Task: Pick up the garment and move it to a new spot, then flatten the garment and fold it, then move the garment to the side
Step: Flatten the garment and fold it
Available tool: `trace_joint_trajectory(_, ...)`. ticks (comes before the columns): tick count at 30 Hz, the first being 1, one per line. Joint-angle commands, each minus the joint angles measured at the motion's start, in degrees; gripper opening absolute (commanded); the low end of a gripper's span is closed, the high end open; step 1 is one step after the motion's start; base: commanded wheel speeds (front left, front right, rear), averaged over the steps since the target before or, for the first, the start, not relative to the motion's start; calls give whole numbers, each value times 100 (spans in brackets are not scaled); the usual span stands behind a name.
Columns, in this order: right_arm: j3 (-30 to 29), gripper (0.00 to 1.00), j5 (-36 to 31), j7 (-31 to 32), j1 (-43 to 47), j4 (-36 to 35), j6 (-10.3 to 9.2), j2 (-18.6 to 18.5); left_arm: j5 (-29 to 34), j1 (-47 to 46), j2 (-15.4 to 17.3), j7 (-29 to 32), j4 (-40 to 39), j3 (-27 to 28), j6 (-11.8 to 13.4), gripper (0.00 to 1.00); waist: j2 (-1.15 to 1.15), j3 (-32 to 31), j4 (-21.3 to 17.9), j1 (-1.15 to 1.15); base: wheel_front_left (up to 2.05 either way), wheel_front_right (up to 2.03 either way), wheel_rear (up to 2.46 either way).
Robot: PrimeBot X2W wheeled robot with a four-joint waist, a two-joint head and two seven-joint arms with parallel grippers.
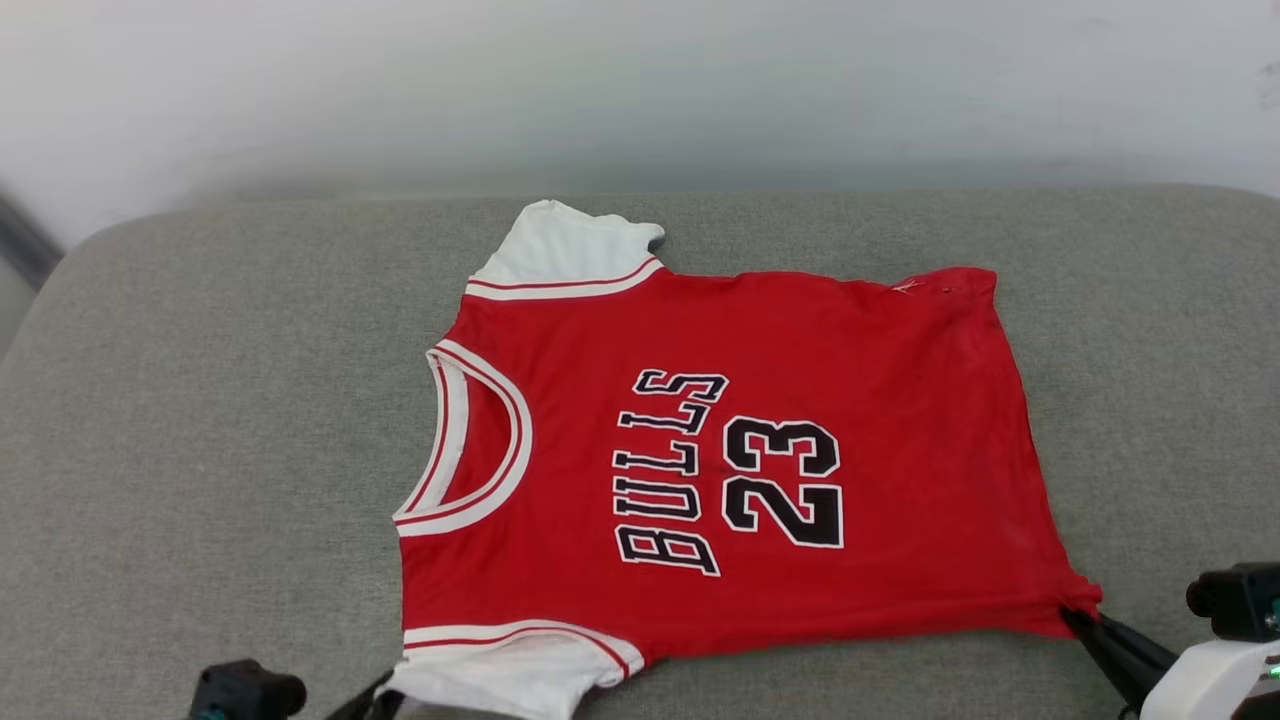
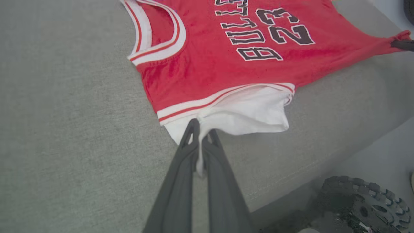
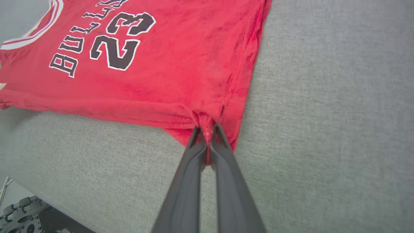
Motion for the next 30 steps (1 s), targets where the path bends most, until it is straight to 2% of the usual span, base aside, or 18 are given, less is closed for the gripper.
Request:
trace_joint_trajectory(1,-116,0,-17,76,30,-156,-6,73,74,-179,38,-115,-38,120,0,0,0,68,-33,1,0,0,0)
trace_joint_trajectory(8,-538,0,39,502,-242,-650,-5,341,177,-892,0,-223,12,412,-130,0,0,413,-100,1,0,0,0)
trace_joint_trajectory(13,-669,0,-201,711,-601,-750,-5,534,264,-1506,-141,-184,271,478,-238,0,0,809,-182,1,0,0,0)
trace_joint_trajectory(16,-748,0,-190,825,-877,-661,-5,702,421,-1866,-169,-161,543,478,-267,0,0,1035,-227,1,0,0,0)
trace_joint_trajectory(30,-642,0,-599,1016,-1676,-136,-6,860,741,-3080,-679,8,1858,215,-538,0,0,1467,-211,1,0,0,0)
